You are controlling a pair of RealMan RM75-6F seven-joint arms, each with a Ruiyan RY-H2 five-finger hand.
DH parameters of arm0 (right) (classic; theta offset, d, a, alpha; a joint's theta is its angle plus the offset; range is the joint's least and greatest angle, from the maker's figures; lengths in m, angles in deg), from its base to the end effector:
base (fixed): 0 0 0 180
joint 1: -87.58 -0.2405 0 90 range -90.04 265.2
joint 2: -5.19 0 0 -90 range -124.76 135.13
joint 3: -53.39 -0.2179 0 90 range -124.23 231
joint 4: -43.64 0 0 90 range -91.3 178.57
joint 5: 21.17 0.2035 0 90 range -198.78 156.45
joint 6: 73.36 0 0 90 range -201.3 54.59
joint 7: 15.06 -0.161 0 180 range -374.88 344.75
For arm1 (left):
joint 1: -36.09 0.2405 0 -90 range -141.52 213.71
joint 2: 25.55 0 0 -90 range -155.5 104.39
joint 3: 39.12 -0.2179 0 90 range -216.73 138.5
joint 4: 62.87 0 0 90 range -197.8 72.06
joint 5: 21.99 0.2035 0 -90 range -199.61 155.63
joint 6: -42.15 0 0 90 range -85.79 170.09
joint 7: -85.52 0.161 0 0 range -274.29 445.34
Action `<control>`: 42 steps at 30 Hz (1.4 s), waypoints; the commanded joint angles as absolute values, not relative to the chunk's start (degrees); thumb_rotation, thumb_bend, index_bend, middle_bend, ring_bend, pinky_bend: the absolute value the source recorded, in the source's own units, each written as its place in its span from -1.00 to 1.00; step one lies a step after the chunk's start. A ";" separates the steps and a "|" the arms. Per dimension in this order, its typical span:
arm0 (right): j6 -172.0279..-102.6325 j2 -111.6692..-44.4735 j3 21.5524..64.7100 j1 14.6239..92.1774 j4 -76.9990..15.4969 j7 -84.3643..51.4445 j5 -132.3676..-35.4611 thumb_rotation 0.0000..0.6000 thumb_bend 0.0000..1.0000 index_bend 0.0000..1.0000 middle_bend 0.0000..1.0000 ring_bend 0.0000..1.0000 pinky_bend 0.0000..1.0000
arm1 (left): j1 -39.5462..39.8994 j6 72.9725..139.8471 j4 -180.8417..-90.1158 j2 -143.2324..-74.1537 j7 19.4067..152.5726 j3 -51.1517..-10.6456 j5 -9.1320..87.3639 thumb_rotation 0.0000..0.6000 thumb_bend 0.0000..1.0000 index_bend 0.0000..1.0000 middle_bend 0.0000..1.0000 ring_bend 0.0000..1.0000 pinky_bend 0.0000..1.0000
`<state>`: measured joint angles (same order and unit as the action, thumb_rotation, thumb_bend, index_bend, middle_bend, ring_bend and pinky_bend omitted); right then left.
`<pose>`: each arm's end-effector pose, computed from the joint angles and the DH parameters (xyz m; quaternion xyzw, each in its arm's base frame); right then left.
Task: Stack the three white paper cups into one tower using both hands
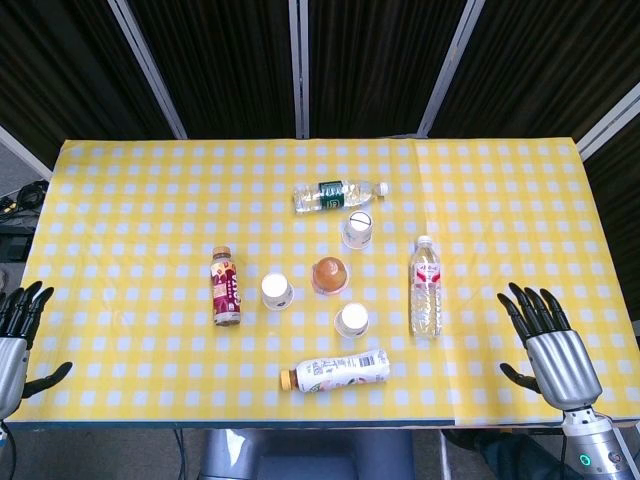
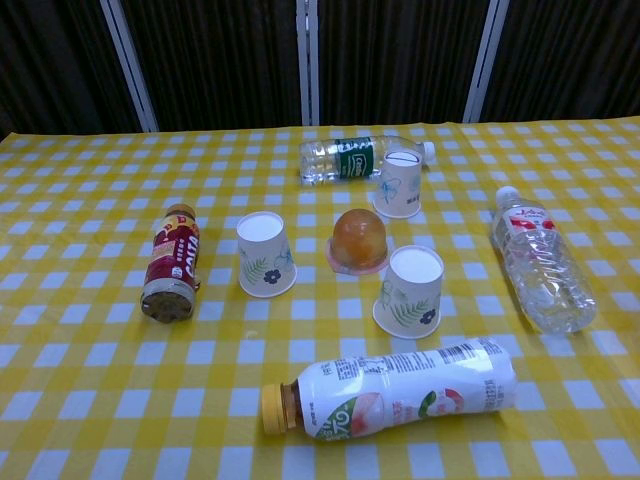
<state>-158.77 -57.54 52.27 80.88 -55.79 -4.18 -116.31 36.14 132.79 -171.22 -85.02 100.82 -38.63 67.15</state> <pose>-0.2240 -0.1914 0.1328 0.6666 -0.3143 0.3967 0.5472 -0.2320 0.1624 0.1557 -0.5963 -0.3656 -0.3682 0.6125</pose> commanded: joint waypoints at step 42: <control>-108.88 -84.02 32.41 33.78 -20.20 -8.73 -83.59 1.00 -0.65 -0.66 -0.61 -0.80 -0.36 | 31.42 125.19 -168.60 -87.77 105.74 -33.67 53.73 1.00 -1.00 -1.00 -1.00 -1.00 -1.00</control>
